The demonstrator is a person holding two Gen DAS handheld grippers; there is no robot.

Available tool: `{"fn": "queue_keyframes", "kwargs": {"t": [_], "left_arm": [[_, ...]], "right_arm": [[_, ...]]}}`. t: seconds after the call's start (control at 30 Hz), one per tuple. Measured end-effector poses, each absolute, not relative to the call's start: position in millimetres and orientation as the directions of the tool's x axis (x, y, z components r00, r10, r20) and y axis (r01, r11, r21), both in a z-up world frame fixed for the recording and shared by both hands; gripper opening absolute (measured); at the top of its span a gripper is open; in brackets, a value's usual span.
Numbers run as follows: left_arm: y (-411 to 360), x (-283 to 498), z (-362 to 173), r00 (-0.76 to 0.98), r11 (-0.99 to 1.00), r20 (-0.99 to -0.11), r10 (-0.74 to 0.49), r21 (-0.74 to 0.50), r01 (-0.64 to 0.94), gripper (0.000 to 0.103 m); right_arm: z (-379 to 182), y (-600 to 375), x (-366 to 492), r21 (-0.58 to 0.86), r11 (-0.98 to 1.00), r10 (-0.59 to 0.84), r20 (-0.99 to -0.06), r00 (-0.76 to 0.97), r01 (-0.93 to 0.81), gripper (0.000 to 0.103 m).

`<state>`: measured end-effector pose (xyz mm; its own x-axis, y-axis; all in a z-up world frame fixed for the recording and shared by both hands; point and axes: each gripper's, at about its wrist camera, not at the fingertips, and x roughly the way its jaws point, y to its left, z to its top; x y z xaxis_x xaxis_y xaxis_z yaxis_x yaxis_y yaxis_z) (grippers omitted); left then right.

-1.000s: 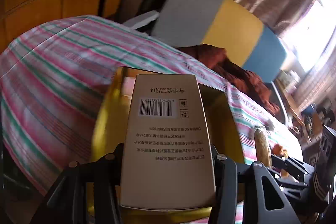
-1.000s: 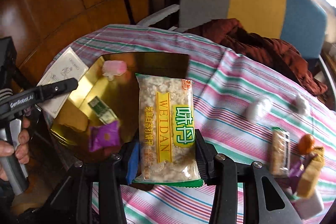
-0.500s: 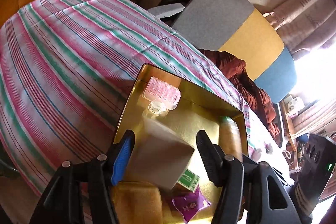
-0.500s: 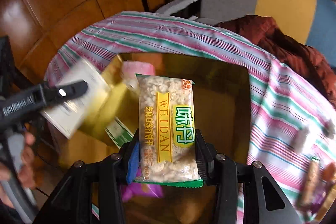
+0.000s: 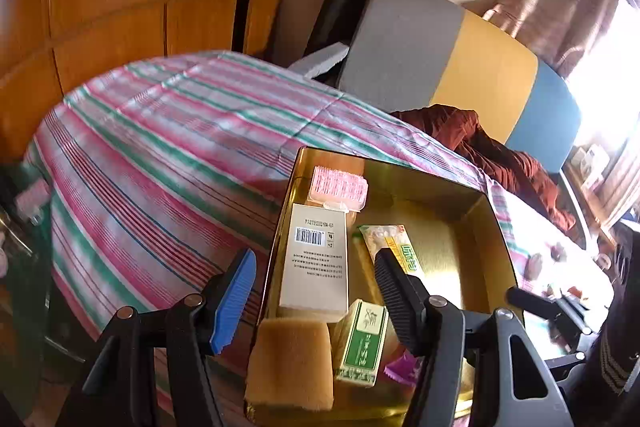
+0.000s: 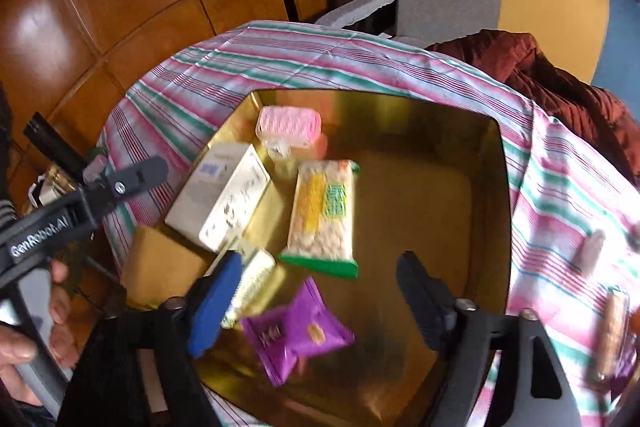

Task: Organize objects
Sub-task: 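Carry the box and WEIDAN packet over the gold tray and open both tools, then move both tools from the tray back toward the items on the cloth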

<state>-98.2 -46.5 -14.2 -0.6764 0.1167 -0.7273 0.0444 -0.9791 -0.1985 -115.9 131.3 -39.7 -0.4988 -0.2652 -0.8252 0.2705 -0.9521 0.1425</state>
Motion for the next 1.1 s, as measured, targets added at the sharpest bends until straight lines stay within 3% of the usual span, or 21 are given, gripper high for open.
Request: {"fn": "queue_keyframes", "kwargs": {"t": [0.1, 0.43, 1.1], "left_arm": [[-41.2, -85.8, -7.0, -0.701, -0.986, -0.707, 0.099, -0.164, 0.026, 0.063], [-18.4, -48.4, 2.6, -0.732, -0.994, -0.674, 0.099, -0.093, -0.048, 0.063], [29.6, -15.6, -8.4, -0.708, -0.984, -0.690, 0.148, -0.034, -0.172, 0.063]], "right_arm": [[-37.2, 133.7, -102.5, 0.108, -0.961, -0.235, -0.806, -0.544, 0.256, 0.103], [-20.3, 150.1, -62.9, 0.007, -0.993, -0.086, -0.738, -0.669, 0.120, 0.103], [-13.7, 188.7, -19.5, -0.020, -0.998, 0.052, -0.681, -0.731, -0.053, 0.103]]}}
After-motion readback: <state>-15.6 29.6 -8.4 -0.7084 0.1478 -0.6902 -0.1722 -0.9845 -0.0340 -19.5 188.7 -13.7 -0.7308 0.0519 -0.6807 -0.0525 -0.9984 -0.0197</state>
